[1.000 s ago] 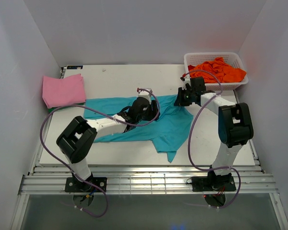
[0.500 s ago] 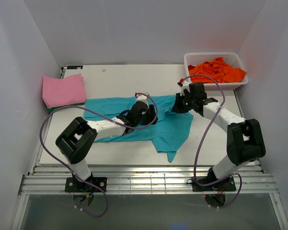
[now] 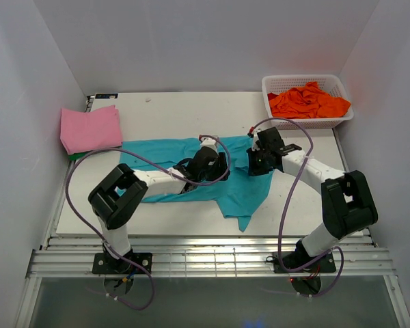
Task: Fold and stack the t-shirts
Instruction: Fold the tshirt
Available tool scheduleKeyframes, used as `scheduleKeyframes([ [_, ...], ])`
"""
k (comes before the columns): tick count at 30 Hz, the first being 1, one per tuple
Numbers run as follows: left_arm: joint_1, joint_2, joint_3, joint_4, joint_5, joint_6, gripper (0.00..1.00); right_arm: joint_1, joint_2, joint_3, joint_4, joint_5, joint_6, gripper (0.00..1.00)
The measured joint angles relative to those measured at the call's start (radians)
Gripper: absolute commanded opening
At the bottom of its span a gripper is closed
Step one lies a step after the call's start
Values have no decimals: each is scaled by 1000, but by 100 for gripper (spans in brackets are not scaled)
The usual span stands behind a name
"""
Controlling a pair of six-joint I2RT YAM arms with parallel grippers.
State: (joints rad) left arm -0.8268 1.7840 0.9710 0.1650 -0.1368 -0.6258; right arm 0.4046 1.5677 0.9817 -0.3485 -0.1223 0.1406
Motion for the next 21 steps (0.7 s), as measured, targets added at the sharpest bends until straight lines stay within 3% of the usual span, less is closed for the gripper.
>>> scheduleKeyframes([
  [9,0,121,66,8,-18,13,64,46,-3,-32,-53,68,19,16],
  [21,-1,143,109,35,-36,34,61,55,-13,-49,-53,75,32,16],
])
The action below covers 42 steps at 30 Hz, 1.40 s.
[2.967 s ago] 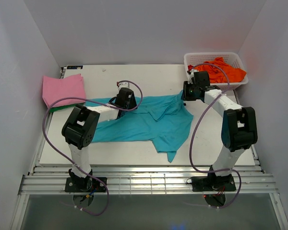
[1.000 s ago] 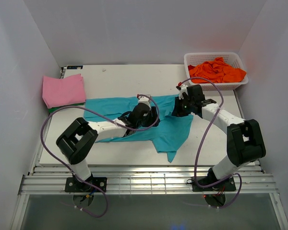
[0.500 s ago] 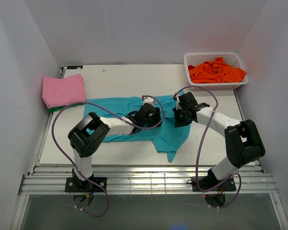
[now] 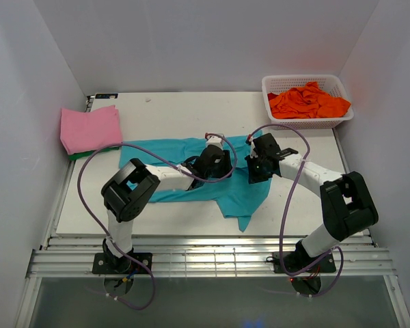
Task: Fold and stack the t-shirts
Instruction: Fold the tshirt
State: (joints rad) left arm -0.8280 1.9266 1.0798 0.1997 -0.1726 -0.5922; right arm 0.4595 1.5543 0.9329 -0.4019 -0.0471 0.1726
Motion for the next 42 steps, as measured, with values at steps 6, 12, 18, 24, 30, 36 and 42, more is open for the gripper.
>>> scheduleKeyframes([
  [6,0,29,7,6,-1,1,61,0,0,-1,0,0,0,16],
  [12,0,29,7,6,-5,0,45,0,0,-1,0,0,0,16],
  [18,-1,29,8,-10,-15,11,25,0,0,-3,2,0,3,16],
  [24,-1,34,30,-54,-30,11,27,0,0,-15,7,0,4,16],
  [30,-1,34,38,-85,-43,18,34,0,-2,-15,8,0,4,16],
  [36,-9,34,50,-110,-69,27,41,0,-2,-15,8,-1,5,16],
  [42,-13,34,53,-123,-82,28,41,0,-2,-15,8,-1,8,16],
])
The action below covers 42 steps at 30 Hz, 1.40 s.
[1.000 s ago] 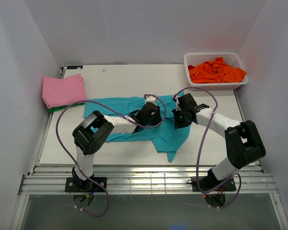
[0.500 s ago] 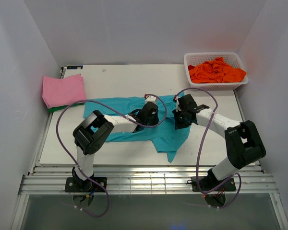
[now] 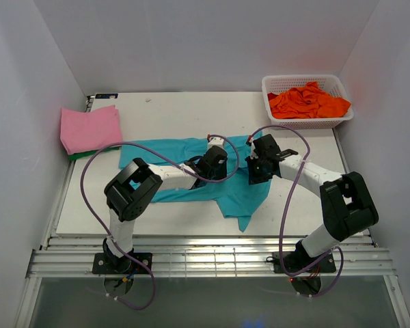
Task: Fold and stack the t-shirts
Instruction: Fold the tshirt
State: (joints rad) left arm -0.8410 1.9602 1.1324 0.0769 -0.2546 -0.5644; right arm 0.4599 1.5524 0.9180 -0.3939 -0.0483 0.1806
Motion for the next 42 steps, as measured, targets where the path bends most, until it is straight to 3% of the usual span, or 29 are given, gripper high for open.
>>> scheduleKeyframes([
  [17,-8,36,68,-71,-26,-1,34,0,-17,0,0,0,3,15],
  [27,-23,63,114,-111,-76,-1,24,0,-21,0,0,0,3,16],
  [42,-32,4,88,-190,-108,24,24,0,-20,0,0,22,3,15],
])
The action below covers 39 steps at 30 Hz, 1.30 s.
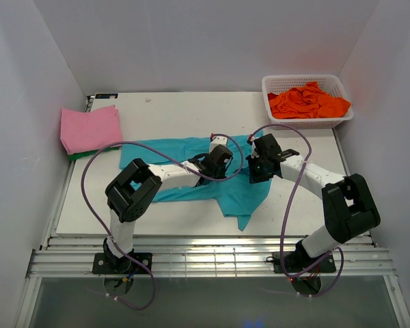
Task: Fold and stack the t-shirts
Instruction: Fold the tshirt
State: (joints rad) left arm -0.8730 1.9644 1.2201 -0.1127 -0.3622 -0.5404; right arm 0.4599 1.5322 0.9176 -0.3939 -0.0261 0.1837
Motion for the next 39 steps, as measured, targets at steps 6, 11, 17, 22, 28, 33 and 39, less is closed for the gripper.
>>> scheduleKeyframes([
  [6,0,-34,0,-15,-1,11,24,0,0,0,0,5,0,15],
  [11,-1,-42,-5,-20,-5,18,24,0,-3,0,-2,13,0,15],
  [17,-2,-49,-27,-24,-5,20,29,0,-15,0,-8,31,1,15],
  [22,-2,-49,-28,-25,-3,18,48,0,-18,0,-8,31,5,15],
  [28,-2,-49,-29,-14,0,17,51,0,-19,0,-8,31,7,15],
  [33,-2,-48,-29,-1,7,17,51,0,-19,-16,-8,31,8,15],
  [39,-2,-28,-29,19,13,17,51,0,-21,-32,-8,31,8,15],
])
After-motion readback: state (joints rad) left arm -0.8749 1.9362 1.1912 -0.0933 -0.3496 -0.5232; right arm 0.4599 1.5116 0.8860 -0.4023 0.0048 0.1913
